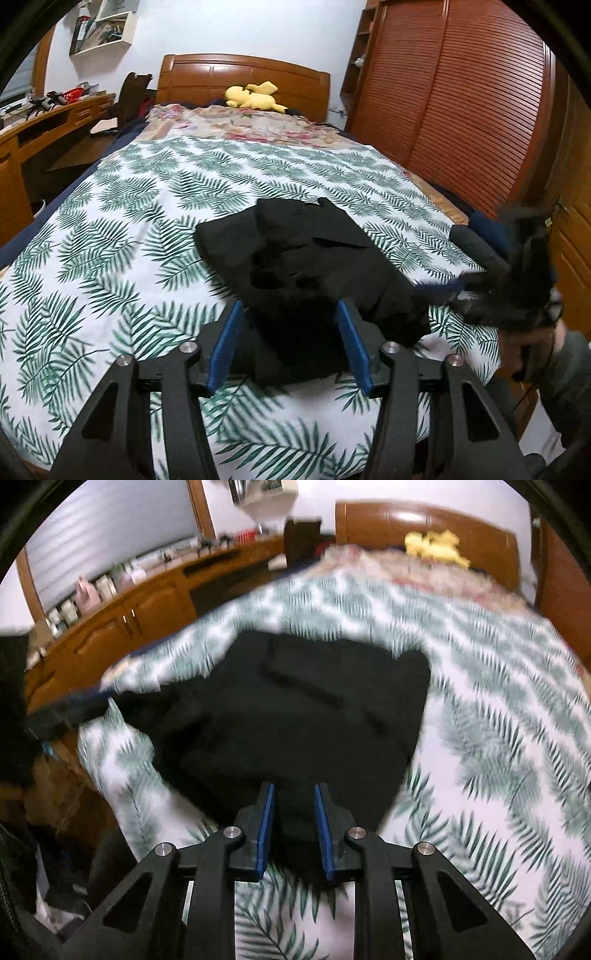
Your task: Fold large clothes
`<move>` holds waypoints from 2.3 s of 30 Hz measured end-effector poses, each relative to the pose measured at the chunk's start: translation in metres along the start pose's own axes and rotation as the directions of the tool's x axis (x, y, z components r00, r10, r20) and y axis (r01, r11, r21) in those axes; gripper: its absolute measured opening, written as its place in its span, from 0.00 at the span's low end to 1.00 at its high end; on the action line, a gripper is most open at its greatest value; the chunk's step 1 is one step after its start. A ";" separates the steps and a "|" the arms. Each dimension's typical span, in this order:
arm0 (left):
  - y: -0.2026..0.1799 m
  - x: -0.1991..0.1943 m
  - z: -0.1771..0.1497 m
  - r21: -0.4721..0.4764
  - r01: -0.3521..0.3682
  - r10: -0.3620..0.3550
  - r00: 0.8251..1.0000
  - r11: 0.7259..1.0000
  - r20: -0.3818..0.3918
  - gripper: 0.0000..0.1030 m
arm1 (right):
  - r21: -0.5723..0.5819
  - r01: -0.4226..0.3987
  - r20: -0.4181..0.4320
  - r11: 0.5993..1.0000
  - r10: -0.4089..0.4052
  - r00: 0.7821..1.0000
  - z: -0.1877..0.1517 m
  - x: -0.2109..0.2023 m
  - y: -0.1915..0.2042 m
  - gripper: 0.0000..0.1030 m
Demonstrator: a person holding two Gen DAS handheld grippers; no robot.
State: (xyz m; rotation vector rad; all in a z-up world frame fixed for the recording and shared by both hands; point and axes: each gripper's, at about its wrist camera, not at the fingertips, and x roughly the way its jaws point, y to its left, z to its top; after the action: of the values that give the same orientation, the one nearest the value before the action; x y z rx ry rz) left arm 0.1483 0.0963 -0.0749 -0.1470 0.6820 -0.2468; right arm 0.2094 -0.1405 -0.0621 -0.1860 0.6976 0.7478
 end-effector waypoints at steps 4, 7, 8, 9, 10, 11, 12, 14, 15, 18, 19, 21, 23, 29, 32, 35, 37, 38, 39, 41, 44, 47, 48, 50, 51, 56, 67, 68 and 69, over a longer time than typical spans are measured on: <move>-0.014 0.008 0.002 0.025 0.012 -0.012 1.000 1.000 -0.006 0.54 | 0.009 -0.020 -0.023 1.000 0.020 1.000 -0.013 0.029 0.005 0.22; -0.020 0.016 0.000 0.041 0.009 -0.008 1.000 0.999 -0.023 0.54 | 0.045 -0.051 -0.008 0.998 0.052 0.999 -0.015 0.037 0.004 0.22; -0.022 0.020 -0.002 0.047 0.005 -0.003 0.999 0.999 -0.035 0.54 | 0.049 -0.058 -0.005 0.997 0.058 0.998 -0.017 0.037 0.003 0.22; -0.023 0.025 -0.003 0.057 0.001 0.002 0.999 0.998 -0.050 0.54 | 0.051 -0.062 -0.003 0.997 0.062 0.998 -0.018 0.037 0.003 0.22; -0.024 0.028 -0.004 0.063 -0.003 0.007 0.998 0.998 -0.057 0.54 | 0.051 -0.065 -0.001 0.997 0.065 0.998 -0.019 0.039 0.004 0.22; -0.024 0.031 -0.006 0.067 -0.004 0.009 0.998 0.998 -0.064 0.53 | 0.050 -0.066 0.001 0.997 0.066 0.998 -0.019 0.039 0.004 0.22; -0.024 0.034 -0.007 0.067 -0.001 0.006 0.997 0.998 -0.073 0.53 | 0.050 -0.067 0.003 0.996 0.067 0.998 -0.022 0.038 0.004 0.22; -0.023 0.036 -0.010 0.063 0.014 -0.009 0.997 0.998 -0.079 0.35 | 0.051 -0.064 0.008 0.997 0.064 0.998 -0.025 0.032 0.004 0.22; -0.024 0.037 -0.011 0.063 0.022 -0.016 0.996 0.998 -0.082 0.29 | 0.048 -0.060 0.012 0.997 0.059 0.998 -0.024 0.034 0.007 0.22; -0.019 0.035 -0.014 0.055 -0.007 0.010 0.998 0.998 -0.064 0.09 | 0.023 -0.039 0.014 0.999 0.039 0.999 -0.027 0.015 0.003 0.22; -0.016 0.030 -0.013 0.046 -0.015 0.017 0.999 0.999 -0.046 0.09 | 0.014 -0.038 0.019 0.999 0.038 0.999 -0.026 -0.005 -0.003 0.22; -0.010 0.026 -0.012 0.030 -0.033 0.034 0.999 0.999 -0.031 0.08 | 0.002 -0.034 0.038 0.999 0.034 0.999 -0.023 -0.016 -0.003 0.22; 0.003 0.024 -0.015 0.004 -0.054 0.054 0.998 0.999 -0.031 0.08 | 0.002 -0.041 0.062 0.999 0.041 0.997 -0.018 -0.022 -0.003 0.22; 0.029 0.038 -0.031 -0.038 -0.086 0.083 0.993 0.996 -0.080 0.08 | -0.020 -0.035 0.029 0.999 0.036 0.999 -0.016 -0.009 -0.002 0.22; 0.030 0.046 -0.039 -0.034 -0.082 0.078 0.991 0.996 -0.108 0.08 | -0.001 -0.038 -0.025 0.999 0.038 0.999 -0.025 0.013 -0.008 0.22; 0.030 0.047 -0.043 -0.029 -0.083 0.079 0.990 0.996 -0.116 0.08 | 0.020 -0.054 -0.023 0.998 0.054 0.998 -0.030 0.018 -0.014 0.22; 0.029 0.044 -0.043 -0.030 -0.078 0.074 0.991 0.996 -0.111 0.08 | 0.012 -0.053 -0.027 0.999 0.053 0.998 -0.029 0.017 -0.014 0.22; 0.029 0.043 -0.042 -0.033 -0.077 0.073 0.991 0.997 -0.109 0.08 | 0.005 -0.052 -0.029 0.999 0.052 0.998 -0.027 0.015 -0.014 0.22; 0.030 0.042 -0.041 -0.036 -0.077 0.072 0.991 0.996 -0.109 0.08 | -0.002 -0.050 -0.032 0.999 0.050 0.998 -0.025 0.013 -0.014 0.22; 0.029 0.038 -0.039 -0.037 -0.083 0.079 0.991 0.996 -0.108 0.08 | -0.018 -0.035 -0.021 0.999 0.035 0.999 -0.018 0.007 -0.015 0.22; 0.028 0.031 -0.035 -0.034 -0.087 0.083 0.991 0.996 -0.100 0.10 | -0.029 -0.007 0.020 1.000 0.007 1.000 0.000 -0.004 -0.024 0.25; 0.027 0.023 -0.032 -0.017 -0.114 0.112 0.989 0.993 -0.092 0.20 | -0.043 0.030 0.035 0.999 -0.029 0.999 0.020 -0.002 -0.039 0.26; 0.027 0.020 -0.031 -0.012 -0.125 0.124 0.989 0.992 -0.086 0.23 | -0.047 0.038 0.038 0.998 -0.037 0.999 0.027 0.001 -0.045 0.27; 0.028 0.016 -0.028 -0.008 -0.138 0.137 0.988 0.990 -0.076 0.40 | -0.049 0.049 0.037 0.998 -0.047 0.998 0.041 0.011 -0.056 0.27; 0.030 0.013 -0.027 -0.010 -0.140 0.139 0.988 0.990 -0.072 0.45 | -0.051 0.052 0.034 0.997 -0.050 0.998 0.047 0.018 -0.062 0.27; 0.037 0.008 -0.027 -0.016 -0.159 0.157 0.985 0.987 -0.066 0.76 | -0.043 0.077 -0.001 0.996 -0.077 0.997 0.074 0.058 -0.087 0.30; 0.045 0.006 -0.027 -0.014 -0.186 0.184 0.980 0.983 -0.079 0.76 | 0.112 0.048 -0.059 0.993 -0.041 0.997 0.101 0.112 -0.120 0.77; 0.044 0.006 -0.028 -0.012 -0.186 0.184 0.980 0.983 -0.080 0.76 | 0.121 0.047 -0.067 0.992 -0.039 0.997 0.103 0.116 -0.121 0.78; 0.044 0.006 -0.028 -0.010 -0.186 0.185 0.979 0.982 -0.081 0.76 | 0.132 0.038 -0.074 0.991 -0.029 0.997 0.104 0.121 -0.123 0.78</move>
State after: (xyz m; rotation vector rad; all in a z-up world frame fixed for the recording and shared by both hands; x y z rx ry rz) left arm 0.1425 0.1353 -0.1094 -0.0898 0.7725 -0.0676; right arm 0.4096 -0.1210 -0.0705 -0.1028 0.8083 0.6625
